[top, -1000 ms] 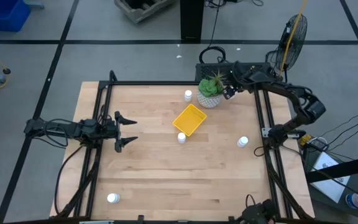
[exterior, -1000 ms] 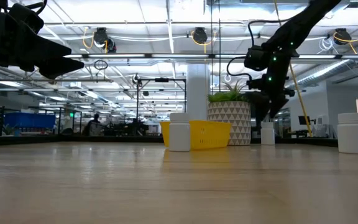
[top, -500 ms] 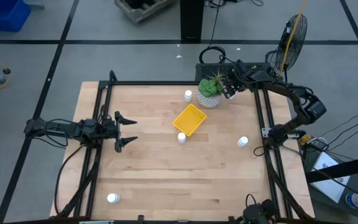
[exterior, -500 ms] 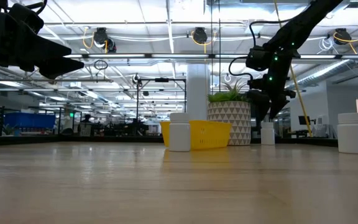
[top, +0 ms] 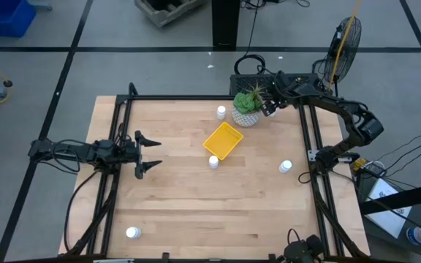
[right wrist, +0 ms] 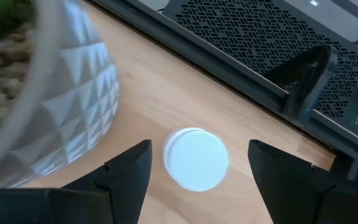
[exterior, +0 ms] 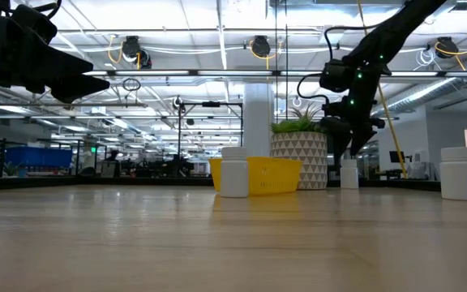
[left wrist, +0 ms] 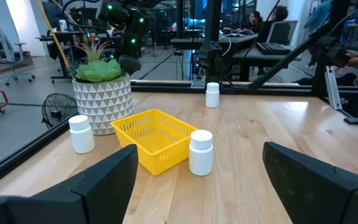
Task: Pick and place pill bottles into a basket
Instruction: Put the top right white medicine bottle into the bin
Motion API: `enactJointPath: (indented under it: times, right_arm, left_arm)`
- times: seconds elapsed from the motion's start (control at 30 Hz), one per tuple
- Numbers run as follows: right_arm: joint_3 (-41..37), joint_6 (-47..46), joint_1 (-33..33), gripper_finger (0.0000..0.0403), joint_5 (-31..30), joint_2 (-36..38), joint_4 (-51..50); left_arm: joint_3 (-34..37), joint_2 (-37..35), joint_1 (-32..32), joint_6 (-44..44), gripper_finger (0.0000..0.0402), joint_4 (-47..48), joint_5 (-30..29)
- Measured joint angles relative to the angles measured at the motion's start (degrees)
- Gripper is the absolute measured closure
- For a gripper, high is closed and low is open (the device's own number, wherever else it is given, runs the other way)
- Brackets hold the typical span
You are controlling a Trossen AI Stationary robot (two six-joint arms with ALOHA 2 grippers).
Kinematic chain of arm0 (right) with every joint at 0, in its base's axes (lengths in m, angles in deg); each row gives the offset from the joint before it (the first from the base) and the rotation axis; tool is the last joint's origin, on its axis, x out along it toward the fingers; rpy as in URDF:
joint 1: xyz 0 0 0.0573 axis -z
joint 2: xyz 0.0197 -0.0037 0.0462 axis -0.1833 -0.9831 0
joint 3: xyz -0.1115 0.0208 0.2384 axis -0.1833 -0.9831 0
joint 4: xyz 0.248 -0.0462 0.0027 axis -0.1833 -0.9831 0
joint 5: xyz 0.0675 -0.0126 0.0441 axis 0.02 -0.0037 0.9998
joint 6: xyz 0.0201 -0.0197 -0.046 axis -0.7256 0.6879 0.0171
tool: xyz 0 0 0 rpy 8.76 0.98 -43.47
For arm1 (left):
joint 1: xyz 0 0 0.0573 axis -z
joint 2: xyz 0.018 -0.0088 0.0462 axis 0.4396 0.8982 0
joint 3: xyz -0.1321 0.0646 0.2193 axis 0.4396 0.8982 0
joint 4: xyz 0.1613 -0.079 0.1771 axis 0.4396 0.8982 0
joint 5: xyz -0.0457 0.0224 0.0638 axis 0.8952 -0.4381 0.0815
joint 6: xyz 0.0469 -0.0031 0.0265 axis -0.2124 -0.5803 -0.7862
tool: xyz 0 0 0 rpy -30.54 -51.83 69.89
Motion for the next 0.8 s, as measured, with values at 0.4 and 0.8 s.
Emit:
enactJointPath:
  times: [0.4,0.8]
  right_arm:
    - [-0.02,0.68,-0.1,0.0145,0.11,-2.19,0.41]
    - [-0.07,0.29,0.4,0.0145,0.14,-2.19,0.12]
  left_arm:
    - [-0.02,0.0,0.0,-0.01,0.005,0.0,0.0]
    - [0.0,0.0,0.01,-0.01,0.005,0.0,0.0]
